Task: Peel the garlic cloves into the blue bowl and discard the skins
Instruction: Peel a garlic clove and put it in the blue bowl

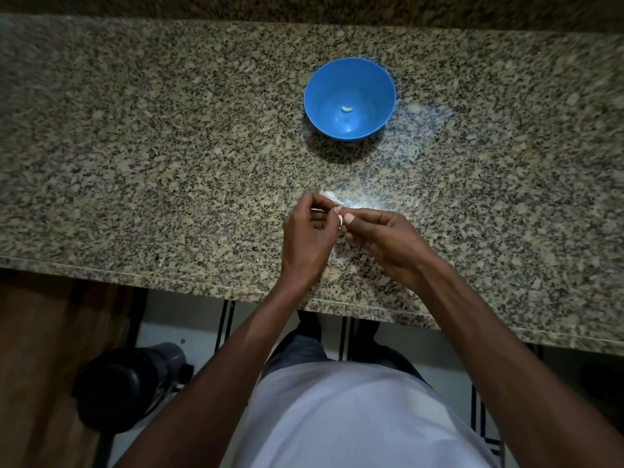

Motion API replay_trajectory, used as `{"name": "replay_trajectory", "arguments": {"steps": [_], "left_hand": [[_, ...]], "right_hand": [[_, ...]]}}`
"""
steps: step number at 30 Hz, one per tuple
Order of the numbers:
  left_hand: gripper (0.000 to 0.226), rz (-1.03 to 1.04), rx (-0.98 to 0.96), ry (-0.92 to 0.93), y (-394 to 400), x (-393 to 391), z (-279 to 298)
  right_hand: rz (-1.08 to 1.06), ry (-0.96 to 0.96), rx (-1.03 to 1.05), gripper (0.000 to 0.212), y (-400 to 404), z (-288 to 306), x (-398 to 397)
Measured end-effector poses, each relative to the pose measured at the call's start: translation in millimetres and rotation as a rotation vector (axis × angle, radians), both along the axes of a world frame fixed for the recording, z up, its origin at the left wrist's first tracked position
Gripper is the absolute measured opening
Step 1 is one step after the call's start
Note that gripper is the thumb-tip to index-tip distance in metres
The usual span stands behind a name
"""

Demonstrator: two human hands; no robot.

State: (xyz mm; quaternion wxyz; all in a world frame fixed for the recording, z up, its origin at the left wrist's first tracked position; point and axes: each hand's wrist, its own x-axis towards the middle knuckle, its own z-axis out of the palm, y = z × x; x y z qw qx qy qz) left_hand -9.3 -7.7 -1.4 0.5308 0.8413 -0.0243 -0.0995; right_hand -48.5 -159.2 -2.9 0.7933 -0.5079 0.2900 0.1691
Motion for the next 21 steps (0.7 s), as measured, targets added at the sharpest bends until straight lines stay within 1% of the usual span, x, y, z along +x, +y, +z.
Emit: {"name": "replay_trajectory", "arguments": {"steps": [1, 3, 6, 9, 12, 15, 17, 19, 21], "left_hand": [[0.009, -0.020, 0.019, -0.020, 0.4, 0.9, -0.2], [0.009, -0.057, 0.043, -0.050, 1.0, 3.3, -0.4], [0.010, -0.075, 0.018, -0.044, 1.7, 6.3, -1.2], [0.012, -0.006, -0.053, 0.030, 6.3, 7.8, -3.9], [0.013, 0.036, 0.014, 0.047, 13.3, 7.8, -9.4], [0.015, -0.027, 0.121, 0.019, 19.9, 6.7, -16.1], [0.018, -0.085, 0.171, -0.013, 21.5, 5.5, -18.5], [0.020, -0.104, 0.179, -0.027, 20.0, 4.1, -17.6], [0.019, -0.092, 0.132, 0.006, 17.7, 3.7, -15.4]], "right_hand": [[-0.011, 0.003, 0.030, 0.022, -1.3, 1.9, 0.8], [-0.014, 0.012, 0.015, 0.022, -3.3, 4.2, 3.2], [-0.012, 0.042, 0.006, 0.022, -6.9, 3.5, 7.6], [-0.011, 0.072, 0.083, 0.024, -11.5, 0.4, 9.3], [-0.002, 0.076, 0.072, 0.020, -15.3, -1.3, 8.3], [0.010, 0.051, 0.006, 0.017, -15.8, -0.8, 8.1], [0.049, 0.026, -0.079, 0.018, -15.4, -0.2, 8.2], [0.097, -0.006, -0.180, 0.018, -14.8, 0.6, 8.1], [0.134, -0.052, -0.258, 0.016, -14.5, 0.9, 7.5]]}}
